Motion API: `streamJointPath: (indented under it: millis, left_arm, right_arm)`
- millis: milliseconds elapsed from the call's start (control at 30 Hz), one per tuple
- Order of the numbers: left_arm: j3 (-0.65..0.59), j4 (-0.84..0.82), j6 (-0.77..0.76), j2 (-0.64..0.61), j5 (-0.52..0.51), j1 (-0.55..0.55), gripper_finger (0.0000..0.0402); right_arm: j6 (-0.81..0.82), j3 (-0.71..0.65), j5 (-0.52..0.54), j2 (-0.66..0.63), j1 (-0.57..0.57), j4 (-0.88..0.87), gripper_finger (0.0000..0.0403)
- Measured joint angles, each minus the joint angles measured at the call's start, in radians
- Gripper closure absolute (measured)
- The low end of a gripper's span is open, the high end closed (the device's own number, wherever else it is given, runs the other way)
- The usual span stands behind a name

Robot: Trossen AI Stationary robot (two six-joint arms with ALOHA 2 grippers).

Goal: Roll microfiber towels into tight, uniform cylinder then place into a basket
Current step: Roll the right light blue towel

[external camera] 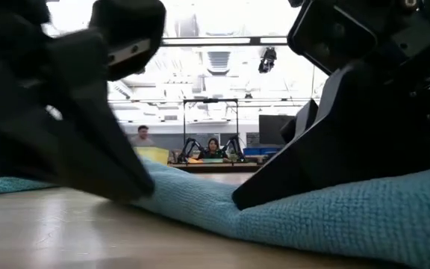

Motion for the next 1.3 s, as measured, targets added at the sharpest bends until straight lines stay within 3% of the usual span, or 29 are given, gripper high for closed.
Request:
streamJointPath:
  millis: [467,667,967,1100,1300]
  left_arm:
    - [0.007,-0.055,-0.008,0.001,0.025,0.022,0.0402]
    - [0.019,-0.085,0.054,0.000,-0.035,0.020,0.0402]
    - [0.018,-0.136,0.074,0.001,-0.021,0.030,0.0400]
    - [0.019,-0.143,0.103,0.002,-0.086,0.024,0.0368]
    - [0.027,-0.146,0.103,0.002,-0.085,0.024,0.0283]
  right_arm:
    - [0.000,-0.023,0.001,0.001,-0.003,0.066,0.0390]
    - [0.000,-0.023,0.001,0.002,-0.007,0.072,0.0390]
    - [0.000,-0.022,0.002,0.002,-0.007,0.078,0.0390]
    - [0.000,-0.022,0.002,0.002,-0.007,0.078,0.0390]
    - [-0.001,-0.022,0.001,0.002,-0.007,0.078,0.0390]
